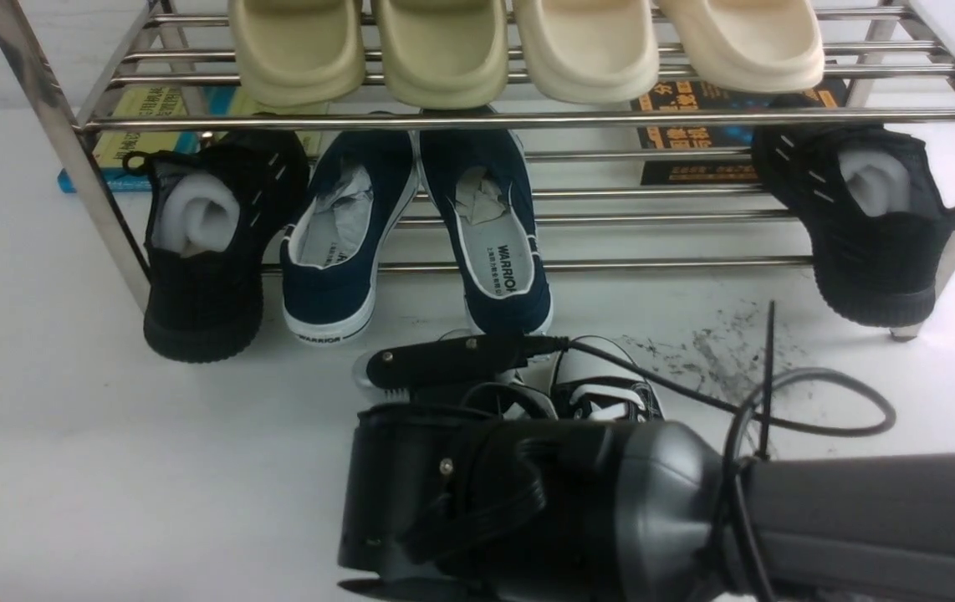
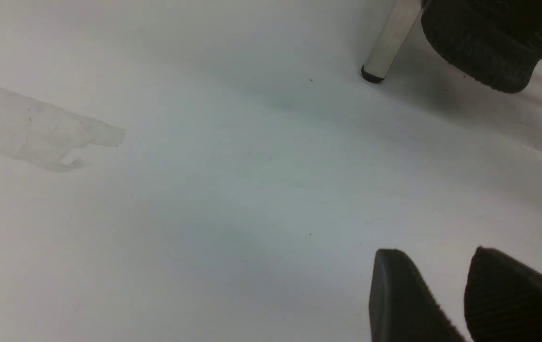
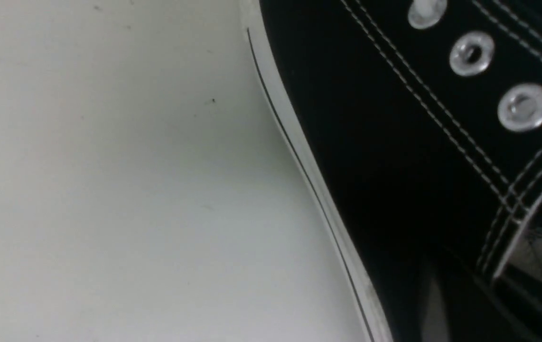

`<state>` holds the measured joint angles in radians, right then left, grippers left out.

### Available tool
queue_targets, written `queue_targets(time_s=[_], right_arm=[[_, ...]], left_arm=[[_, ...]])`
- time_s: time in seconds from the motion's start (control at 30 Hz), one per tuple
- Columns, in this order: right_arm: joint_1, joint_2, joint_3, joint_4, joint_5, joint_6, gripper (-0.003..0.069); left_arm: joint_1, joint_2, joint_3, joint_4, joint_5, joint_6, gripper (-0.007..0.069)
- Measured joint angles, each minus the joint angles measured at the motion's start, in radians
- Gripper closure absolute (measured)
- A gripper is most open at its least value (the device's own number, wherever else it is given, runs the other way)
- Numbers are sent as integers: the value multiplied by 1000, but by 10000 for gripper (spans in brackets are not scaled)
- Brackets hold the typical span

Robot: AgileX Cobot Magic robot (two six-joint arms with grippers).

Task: Take the shoes off the shelf with your hand on the white table.

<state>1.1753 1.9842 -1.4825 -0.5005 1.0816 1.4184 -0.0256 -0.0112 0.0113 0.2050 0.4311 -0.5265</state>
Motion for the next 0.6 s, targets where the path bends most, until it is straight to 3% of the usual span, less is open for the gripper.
queue_targets(time_s=[0.6], right_arm=[[16, 2, 0, 43, -5, 165, 631]], left_arm=[[0, 0, 0, 0, 0, 0, 385]])
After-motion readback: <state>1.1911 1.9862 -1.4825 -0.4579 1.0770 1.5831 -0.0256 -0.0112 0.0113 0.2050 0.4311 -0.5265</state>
